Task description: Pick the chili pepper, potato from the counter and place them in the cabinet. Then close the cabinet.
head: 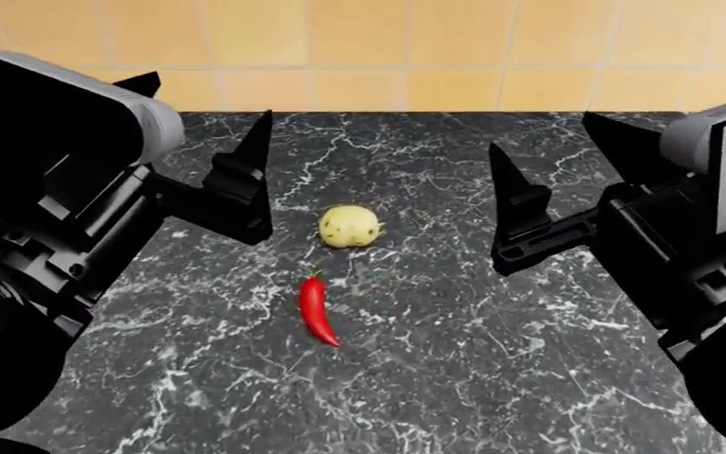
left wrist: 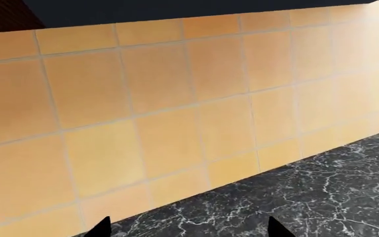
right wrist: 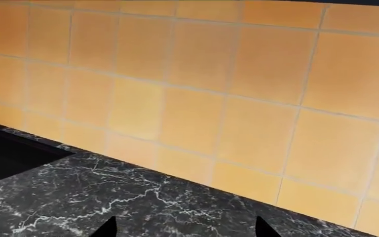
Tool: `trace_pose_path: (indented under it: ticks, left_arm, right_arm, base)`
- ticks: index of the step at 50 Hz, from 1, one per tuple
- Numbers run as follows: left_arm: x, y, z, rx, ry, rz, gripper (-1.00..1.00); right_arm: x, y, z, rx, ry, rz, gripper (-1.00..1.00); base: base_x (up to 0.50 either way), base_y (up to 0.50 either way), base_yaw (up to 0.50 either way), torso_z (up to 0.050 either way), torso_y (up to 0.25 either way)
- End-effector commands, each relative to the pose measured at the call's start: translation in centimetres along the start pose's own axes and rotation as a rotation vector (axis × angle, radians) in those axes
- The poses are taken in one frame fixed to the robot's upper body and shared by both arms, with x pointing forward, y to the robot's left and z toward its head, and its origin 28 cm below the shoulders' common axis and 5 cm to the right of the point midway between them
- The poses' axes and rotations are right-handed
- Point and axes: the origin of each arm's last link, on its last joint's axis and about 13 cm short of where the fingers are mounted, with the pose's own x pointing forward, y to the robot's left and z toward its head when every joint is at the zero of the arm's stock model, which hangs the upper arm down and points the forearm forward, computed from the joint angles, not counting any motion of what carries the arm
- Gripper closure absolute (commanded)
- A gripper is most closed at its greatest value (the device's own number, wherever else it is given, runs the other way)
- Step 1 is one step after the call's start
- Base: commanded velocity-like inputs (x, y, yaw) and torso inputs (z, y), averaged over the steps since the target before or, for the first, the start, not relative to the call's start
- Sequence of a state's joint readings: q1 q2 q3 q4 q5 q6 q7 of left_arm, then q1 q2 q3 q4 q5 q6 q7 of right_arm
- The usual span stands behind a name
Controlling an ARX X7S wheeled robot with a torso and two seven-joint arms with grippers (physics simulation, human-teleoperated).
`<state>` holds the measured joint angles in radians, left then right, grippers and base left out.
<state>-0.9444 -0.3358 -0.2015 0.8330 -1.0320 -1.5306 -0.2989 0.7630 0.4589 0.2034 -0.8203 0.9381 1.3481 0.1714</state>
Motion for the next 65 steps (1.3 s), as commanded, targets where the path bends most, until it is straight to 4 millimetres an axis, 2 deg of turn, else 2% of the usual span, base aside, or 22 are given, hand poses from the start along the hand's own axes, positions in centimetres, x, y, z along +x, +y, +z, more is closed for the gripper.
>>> trace_pose_path:
  ticks: [1,12,32,47,57,65]
  left_arm:
    - [-0.4,0.6,0.7,0.041,-0.034,0.002,-1.00]
    - [-0.9,0.6,0.7,0.051,-0.031,-0.028,-1.00]
    - [-1.1,0.8,0.4,0.093,0.047,-0.061,-1.00]
    - [-1.5,0.6,0.0,0.120,0.056,-0.086,-1.00]
    - [-1.8,0.3,0.0,0.135,0.064,-0.120,-1.00]
    - [-2.3,0.1,0.0,0.140,0.071,-0.146,-1.00]
  right_arm:
    - [0.2,0.3,1.1,-0.045,0.006,0.076,-1.00]
    - [0.0,0.1,2.0,-0.057,0.003,0.095,-1.00]
    - [0.4,0.0,2.0,-0.087,0.033,0.125,-1.00]
    - [0.8,0.4,1.9,-0.087,0.053,0.157,-1.00]
    - [1.6,0.9,2.1,-0.134,0.118,0.232,-1.00]
    - [3.6,1.4,1.7,-0.207,0.201,0.336,-1.00]
  base:
    - [0.13,0.00,0.00,0.000,0.010]
    - [0.03,0.00,0.00,0.049,-0.022]
    - [0.13,0.00,0.00,0.049,-0.005]
    - [0.12,0.06,0.00,0.011,-0.001]
    - [0.00,0.00,0.00,0.050,0.000]
    - [0.00,0.00,0.00,0.050,0.000]
